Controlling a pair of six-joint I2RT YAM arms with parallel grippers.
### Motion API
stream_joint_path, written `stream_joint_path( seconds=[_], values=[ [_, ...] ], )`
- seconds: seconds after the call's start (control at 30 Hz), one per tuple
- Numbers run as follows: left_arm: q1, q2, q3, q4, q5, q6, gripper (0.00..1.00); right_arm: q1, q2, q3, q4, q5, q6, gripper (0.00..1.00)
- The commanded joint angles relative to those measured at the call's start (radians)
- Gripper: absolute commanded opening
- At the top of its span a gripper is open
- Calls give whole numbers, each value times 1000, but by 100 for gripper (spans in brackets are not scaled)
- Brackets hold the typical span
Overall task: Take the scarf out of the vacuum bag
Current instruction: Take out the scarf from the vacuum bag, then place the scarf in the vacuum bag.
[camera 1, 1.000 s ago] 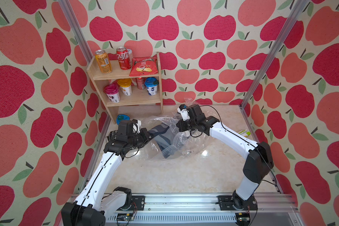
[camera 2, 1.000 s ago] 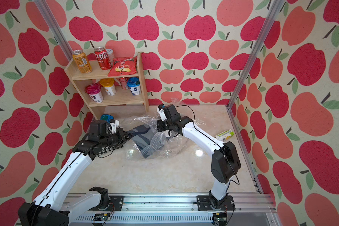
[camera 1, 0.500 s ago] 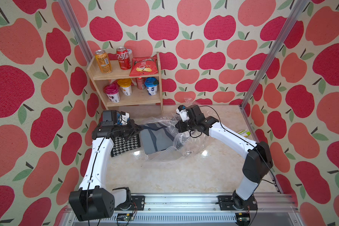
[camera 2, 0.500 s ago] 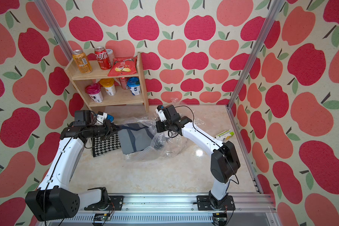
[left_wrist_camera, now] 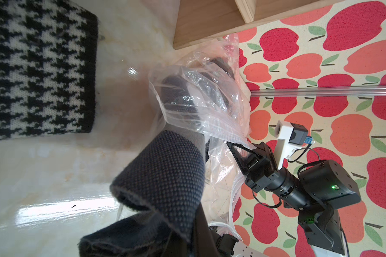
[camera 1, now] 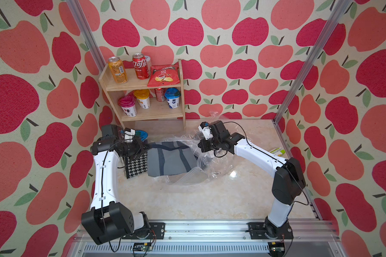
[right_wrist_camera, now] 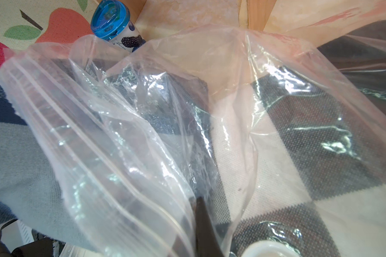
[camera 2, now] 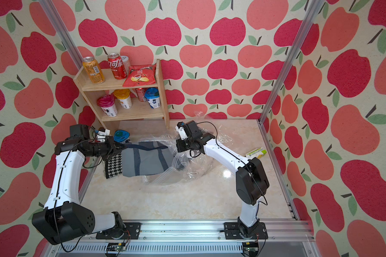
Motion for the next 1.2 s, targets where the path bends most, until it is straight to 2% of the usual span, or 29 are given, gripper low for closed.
stream_joint_path(
  seconds=[0.0, 0.17, 0.4, 0.83, 1.17],
  values=[
    [60, 7, 44, -48, 8, 83, 0, -2, 23, 46, -25, 29, 12, 0],
    [103, 34, 43, -52, 3, 112, 0, -2, 32, 50, -22, 28, 17, 0],
    [122, 72, 38, -14, -69, 108, 0, -23, 48, 51, -46, 91, 56, 0],
    [210, 99, 31, 3, -162, 134, 0, -174, 73, 53, -68, 100, 170, 0],
    [259, 104, 41, 21, -228, 133, 0, -230, 59, 66, -99, 124, 177, 0]
  ],
)
